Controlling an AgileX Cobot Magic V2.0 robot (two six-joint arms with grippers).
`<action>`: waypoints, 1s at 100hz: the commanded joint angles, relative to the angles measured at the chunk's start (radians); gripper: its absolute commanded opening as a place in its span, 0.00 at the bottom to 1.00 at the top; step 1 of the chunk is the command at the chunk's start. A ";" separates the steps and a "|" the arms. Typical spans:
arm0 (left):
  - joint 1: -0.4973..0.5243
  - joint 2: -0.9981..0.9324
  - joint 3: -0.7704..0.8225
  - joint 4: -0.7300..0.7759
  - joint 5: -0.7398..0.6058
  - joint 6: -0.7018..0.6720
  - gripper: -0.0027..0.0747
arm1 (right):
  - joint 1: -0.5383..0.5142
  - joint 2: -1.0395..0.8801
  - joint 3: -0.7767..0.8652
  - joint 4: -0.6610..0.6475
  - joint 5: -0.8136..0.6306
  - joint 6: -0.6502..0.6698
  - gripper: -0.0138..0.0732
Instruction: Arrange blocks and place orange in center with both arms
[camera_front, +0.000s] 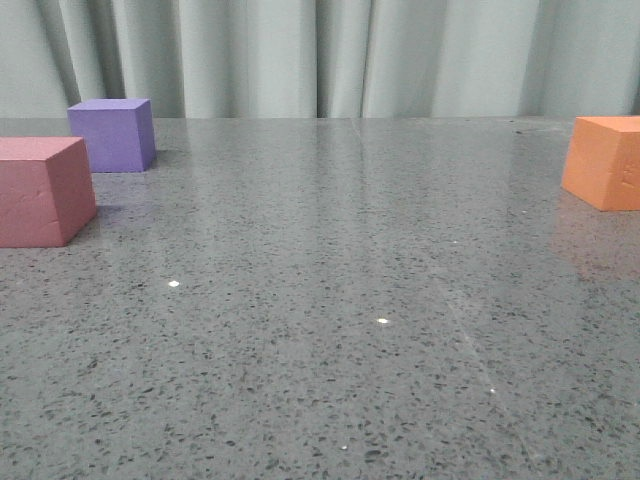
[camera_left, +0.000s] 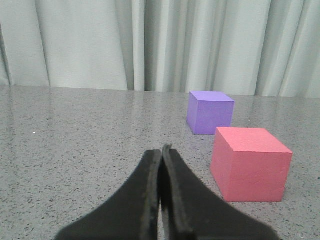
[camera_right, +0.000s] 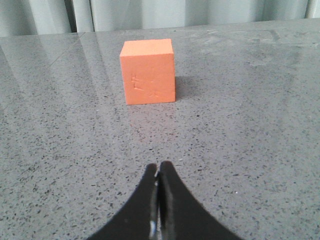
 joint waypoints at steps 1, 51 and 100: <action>0.001 -0.033 0.054 -0.006 -0.079 0.001 0.01 | 0.000 -0.024 -0.013 -0.010 -0.084 -0.013 0.08; 0.001 -0.033 0.054 -0.006 -0.079 0.001 0.01 | 0.000 -0.024 -0.013 -0.010 -0.084 -0.013 0.08; -0.001 -0.025 -0.041 -0.024 -0.032 -0.001 0.01 | 0.000 0.006 -0.133 -0.009 -0.182 -0.013 0.08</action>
